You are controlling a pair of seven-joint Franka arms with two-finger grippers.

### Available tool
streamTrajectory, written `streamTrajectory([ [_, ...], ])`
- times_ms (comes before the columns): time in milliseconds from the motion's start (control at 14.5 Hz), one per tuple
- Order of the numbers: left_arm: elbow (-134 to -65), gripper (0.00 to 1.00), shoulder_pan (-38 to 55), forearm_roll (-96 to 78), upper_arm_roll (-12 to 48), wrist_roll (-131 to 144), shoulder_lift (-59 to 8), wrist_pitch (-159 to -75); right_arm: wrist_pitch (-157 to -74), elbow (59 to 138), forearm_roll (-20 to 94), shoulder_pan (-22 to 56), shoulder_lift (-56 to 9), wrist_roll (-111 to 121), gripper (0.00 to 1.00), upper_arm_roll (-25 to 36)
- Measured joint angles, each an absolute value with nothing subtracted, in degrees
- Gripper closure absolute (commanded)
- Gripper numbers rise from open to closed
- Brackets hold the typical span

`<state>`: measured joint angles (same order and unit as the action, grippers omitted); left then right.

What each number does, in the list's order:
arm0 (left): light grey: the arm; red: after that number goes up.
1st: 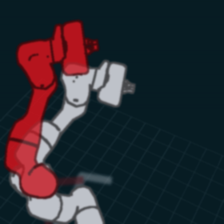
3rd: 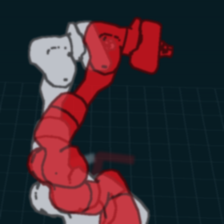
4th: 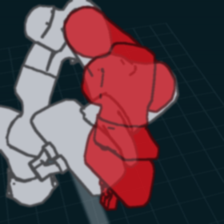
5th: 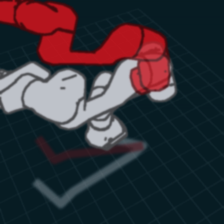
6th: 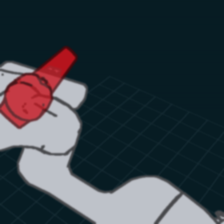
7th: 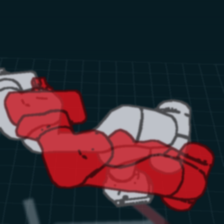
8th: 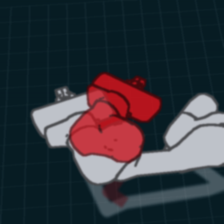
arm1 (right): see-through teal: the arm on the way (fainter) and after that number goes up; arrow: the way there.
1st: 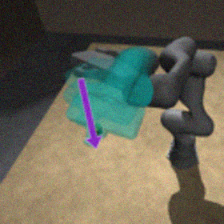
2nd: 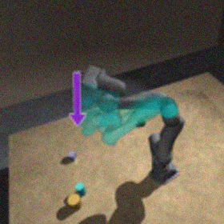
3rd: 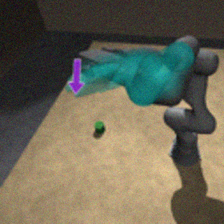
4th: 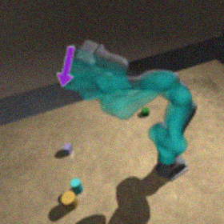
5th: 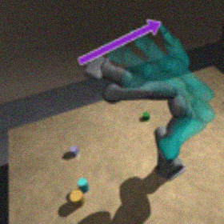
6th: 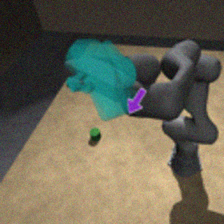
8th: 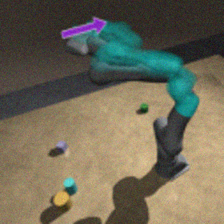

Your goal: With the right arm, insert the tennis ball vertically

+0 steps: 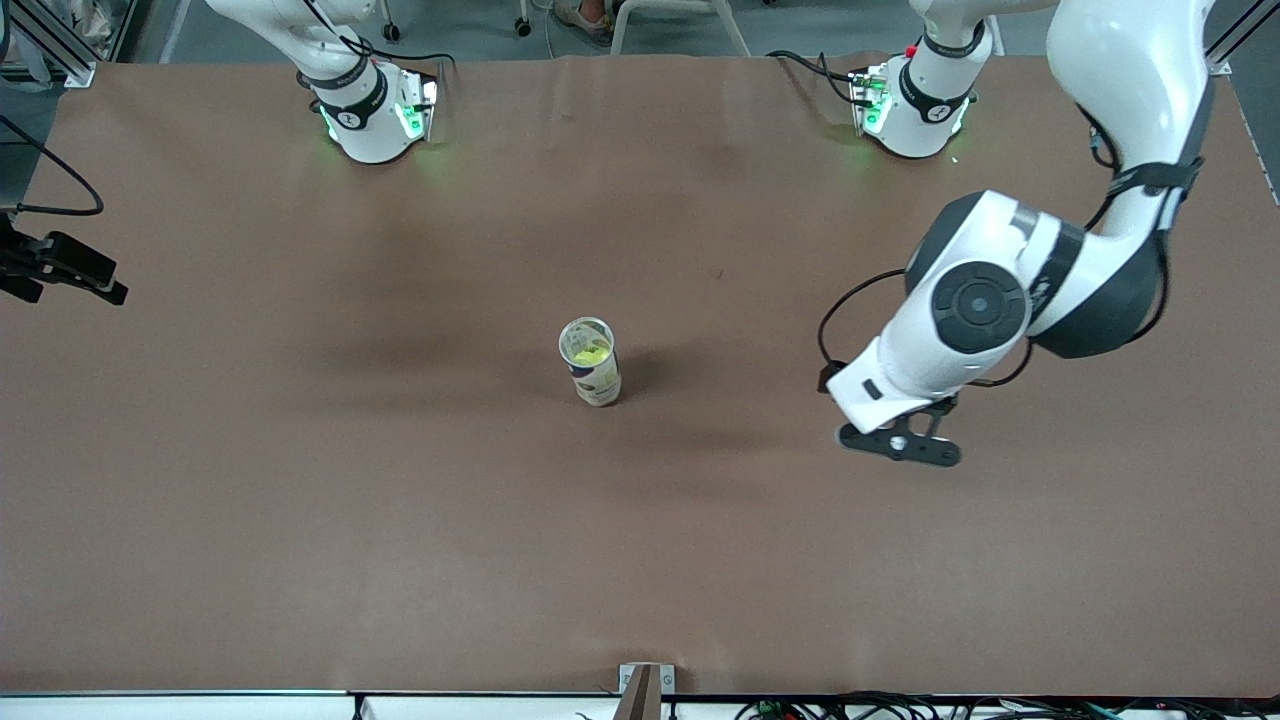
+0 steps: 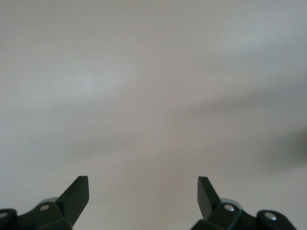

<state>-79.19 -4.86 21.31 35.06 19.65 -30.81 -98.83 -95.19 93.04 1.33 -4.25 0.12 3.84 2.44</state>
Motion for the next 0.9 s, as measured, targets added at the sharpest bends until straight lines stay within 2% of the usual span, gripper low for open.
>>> streamTrajectory([
  [276, -77.1, 0.0, -6.9, 21.3, 32.0, 19.6, -25.7, -98.0, -95.7, 92.9, 1.3, -4.2, 0.2, 3.9, 0.0, 2.2],
  [622, -78.1, 0.0, 4.6, 10.9, 13.3, 14.2, -14.2, -91.9, -96.2, 92.4, 1.3, -4.1, 0.3, 3.9, 0.0, 2.1],
  [898, -83.0, 0.0, 4.9, 8.0, 7.5, 5.9, -7.4, -89.1, -96.2, 92.0, 1.3, -4.7, 0.3, 3.9, 0.0, 1.8],
])
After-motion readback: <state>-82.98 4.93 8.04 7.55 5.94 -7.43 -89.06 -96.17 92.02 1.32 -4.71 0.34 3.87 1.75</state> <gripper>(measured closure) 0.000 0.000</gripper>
